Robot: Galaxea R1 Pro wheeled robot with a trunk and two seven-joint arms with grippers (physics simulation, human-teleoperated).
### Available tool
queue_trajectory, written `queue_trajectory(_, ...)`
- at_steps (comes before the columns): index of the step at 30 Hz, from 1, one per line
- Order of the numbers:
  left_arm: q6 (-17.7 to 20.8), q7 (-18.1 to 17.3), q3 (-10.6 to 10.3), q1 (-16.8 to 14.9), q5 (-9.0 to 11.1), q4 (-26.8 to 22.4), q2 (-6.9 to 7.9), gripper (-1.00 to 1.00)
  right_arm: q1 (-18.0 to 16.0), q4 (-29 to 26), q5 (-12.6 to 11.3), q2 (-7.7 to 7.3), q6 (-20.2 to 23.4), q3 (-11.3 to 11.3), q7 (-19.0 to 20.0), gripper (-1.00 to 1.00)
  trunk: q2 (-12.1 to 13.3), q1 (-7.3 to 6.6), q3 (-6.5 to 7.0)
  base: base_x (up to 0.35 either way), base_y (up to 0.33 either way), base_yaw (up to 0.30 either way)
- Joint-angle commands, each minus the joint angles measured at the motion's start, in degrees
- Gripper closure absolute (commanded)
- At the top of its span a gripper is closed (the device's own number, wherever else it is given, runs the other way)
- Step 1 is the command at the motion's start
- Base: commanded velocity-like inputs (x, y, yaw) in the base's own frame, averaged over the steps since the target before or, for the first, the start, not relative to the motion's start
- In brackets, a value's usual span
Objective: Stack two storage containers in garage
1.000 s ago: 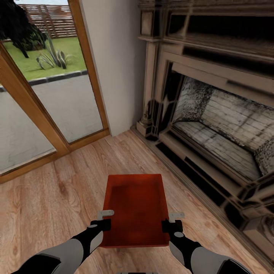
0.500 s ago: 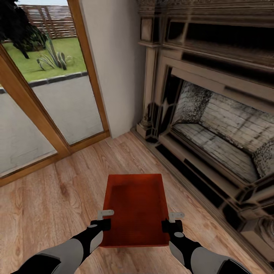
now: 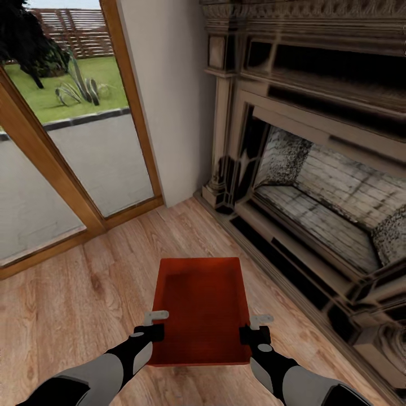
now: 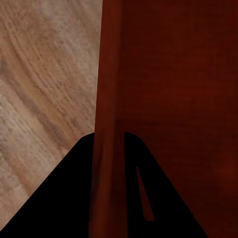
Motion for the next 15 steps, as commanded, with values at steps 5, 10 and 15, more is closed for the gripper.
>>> queue_trajectory(5,-0.2,0.2,1.6,-0.1,0.3,0.0,-0.02,1.0,0.0,-0.1,-0.4,0.1,0.0,0.6,0.3,1.0,2.0,-1.11,0.87,0.0,0.0,0.0)
queue_trajectory(10,-0.2,0.2,1.6,-0.1,0.3,0.0,-0.02,1.0,0.0,-0.1,-0.4,0.12,-0.1,0.6,0.3,1.0,4.0,-2.21,1.77,0.0,0.0,0.0)
queue_trajectory(15,-0.2,0.2,1.6,-0.1,0.3,0.0,-0.02,1.0,0.0,-0.1,-0.4,0.1,0.0,0.9,0.3,1.0,6.0,-3.31,2.67,0.0,0.0,0.0)
